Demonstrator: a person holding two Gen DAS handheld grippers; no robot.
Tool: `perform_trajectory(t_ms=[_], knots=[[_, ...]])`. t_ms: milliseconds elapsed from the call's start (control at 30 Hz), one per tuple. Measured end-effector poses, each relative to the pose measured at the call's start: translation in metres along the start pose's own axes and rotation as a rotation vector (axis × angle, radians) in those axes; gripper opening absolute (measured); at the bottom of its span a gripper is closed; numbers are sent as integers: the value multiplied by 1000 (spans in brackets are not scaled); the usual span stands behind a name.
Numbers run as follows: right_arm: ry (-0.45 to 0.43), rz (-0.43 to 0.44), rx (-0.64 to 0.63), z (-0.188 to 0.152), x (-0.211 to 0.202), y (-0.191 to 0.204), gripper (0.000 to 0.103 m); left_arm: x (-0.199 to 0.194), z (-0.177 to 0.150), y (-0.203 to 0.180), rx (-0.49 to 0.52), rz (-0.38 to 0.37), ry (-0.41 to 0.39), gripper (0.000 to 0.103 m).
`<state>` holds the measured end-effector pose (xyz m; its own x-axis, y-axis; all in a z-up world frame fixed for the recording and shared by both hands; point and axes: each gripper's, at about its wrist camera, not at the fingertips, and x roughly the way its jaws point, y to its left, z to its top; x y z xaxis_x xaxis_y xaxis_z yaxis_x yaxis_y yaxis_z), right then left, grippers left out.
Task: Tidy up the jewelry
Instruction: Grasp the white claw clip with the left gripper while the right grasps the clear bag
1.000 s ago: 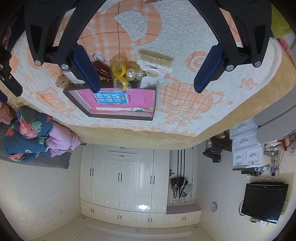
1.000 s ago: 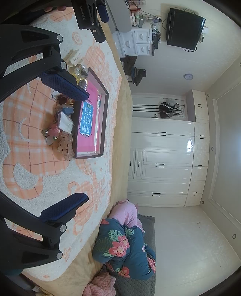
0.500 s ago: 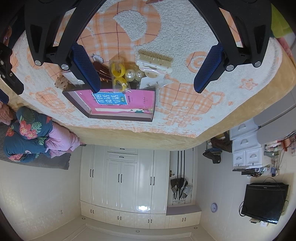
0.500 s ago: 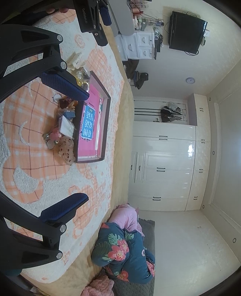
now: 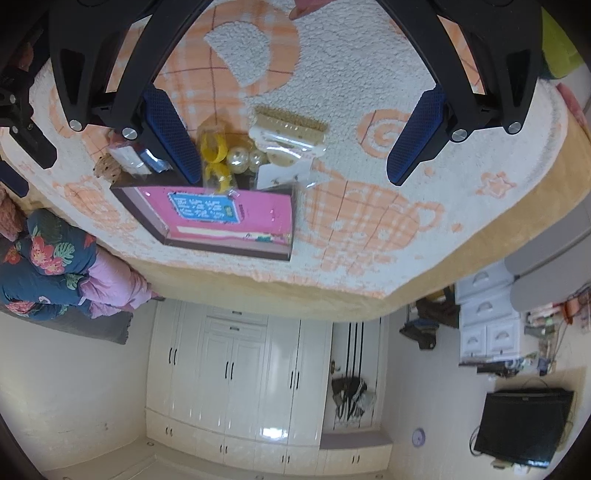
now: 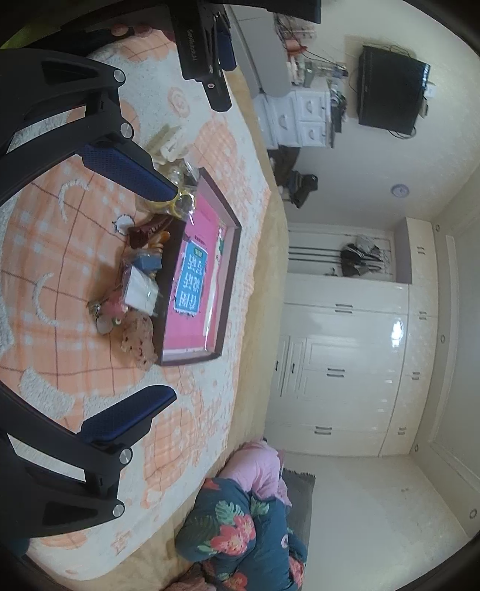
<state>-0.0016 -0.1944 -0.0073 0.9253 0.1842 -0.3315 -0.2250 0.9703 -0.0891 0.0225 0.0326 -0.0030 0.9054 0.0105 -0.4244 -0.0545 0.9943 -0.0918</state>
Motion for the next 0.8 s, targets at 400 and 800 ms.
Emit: perform_trajectory(t_ms=[400,800], knots=[[134,95,-26,-2,53,9,96,57,-2,9,3,-29,179,92],[260,101,-47,-15,100,10,69,94,-10,6,40,-108,269,92]])
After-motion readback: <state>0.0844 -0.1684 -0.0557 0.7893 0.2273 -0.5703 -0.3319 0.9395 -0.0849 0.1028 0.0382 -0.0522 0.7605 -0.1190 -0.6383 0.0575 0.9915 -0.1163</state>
